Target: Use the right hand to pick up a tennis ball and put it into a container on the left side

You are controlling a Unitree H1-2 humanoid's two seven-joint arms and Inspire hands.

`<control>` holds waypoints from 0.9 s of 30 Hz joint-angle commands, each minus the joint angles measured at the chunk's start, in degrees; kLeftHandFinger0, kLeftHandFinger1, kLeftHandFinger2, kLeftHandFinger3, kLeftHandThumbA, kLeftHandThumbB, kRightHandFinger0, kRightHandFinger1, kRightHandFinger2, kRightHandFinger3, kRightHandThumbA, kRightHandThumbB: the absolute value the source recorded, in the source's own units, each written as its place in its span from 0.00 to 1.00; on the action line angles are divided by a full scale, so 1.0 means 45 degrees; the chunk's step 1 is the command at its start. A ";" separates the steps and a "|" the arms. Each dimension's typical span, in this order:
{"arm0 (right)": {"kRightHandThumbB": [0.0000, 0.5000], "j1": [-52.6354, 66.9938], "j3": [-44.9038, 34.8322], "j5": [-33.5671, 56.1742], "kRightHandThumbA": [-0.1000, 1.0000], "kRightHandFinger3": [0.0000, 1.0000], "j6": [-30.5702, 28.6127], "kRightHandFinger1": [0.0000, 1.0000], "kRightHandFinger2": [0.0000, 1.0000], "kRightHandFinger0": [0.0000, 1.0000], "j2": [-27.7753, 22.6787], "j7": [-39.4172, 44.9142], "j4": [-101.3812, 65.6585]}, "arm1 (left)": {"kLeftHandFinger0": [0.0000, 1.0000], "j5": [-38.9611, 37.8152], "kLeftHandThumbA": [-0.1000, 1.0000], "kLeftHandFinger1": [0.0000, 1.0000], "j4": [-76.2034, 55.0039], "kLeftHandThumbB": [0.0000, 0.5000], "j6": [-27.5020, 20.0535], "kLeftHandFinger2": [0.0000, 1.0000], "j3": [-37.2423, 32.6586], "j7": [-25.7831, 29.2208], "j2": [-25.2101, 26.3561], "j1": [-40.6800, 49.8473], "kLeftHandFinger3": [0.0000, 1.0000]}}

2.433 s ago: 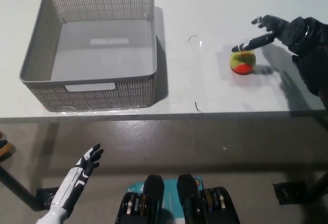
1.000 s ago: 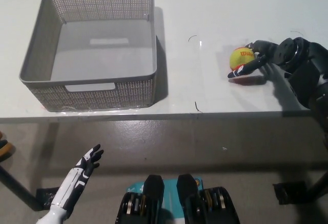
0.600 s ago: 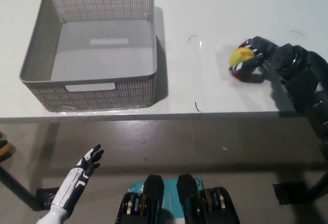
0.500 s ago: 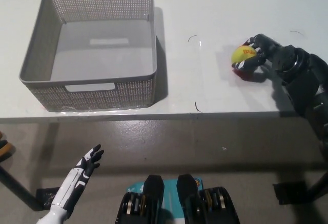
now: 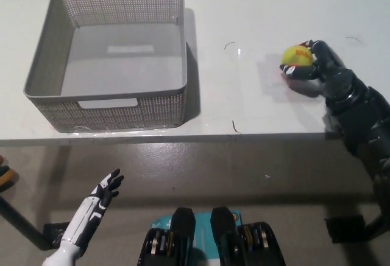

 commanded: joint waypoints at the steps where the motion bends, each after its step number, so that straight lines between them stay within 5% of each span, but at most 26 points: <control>1: 0.29 -0.1127 -0.0901 0.1258 0.00 0.68 -0.1653 0.30 0.72 0.00 0.0175 -0.1553 -0.0785 | 1.00 -0.0153 1.00 1.00 -0.0102 0.61 -0.0334 1.00 0.0085 -0.0253 0.0278 -0.0254 1.00; 16: 0.28 -0.1305 -0.0894 0.1341 0.00 0.77 -0.0854 0.43 0.75 0.00 0.1046 -0.0621 -0.7251 | 1.00 -0.0039 1.00 1.00 0.0124 0.60 -0.0251 1.00 0.0091 -0.0150 0.0248 -0.0221 1.00; 21: 0.30 -0.1399 -0.0511 0.1027 0.00 0.75 0.1065 0.40 0.73 0.00 0.1613 -0.0250 -0.9107 | 1.00 0.0011 1.00 1.00 0.0312 0.62 -0.0463 1.00 0.0051 -0.0154 0.0256 -0.0212 1.00; 27: 0.31 -0.1830 -0.0105 0.1383 0.00 0.77 0.0735 0.39 0.73 0.00 0.2626 0.0078 -0.8781 | 1.00 -0.0229 1.00 1.00 0.0362 0.65 -0.0433 1.00 0.0068 -0.0259 0.0198 -0.0169 1.00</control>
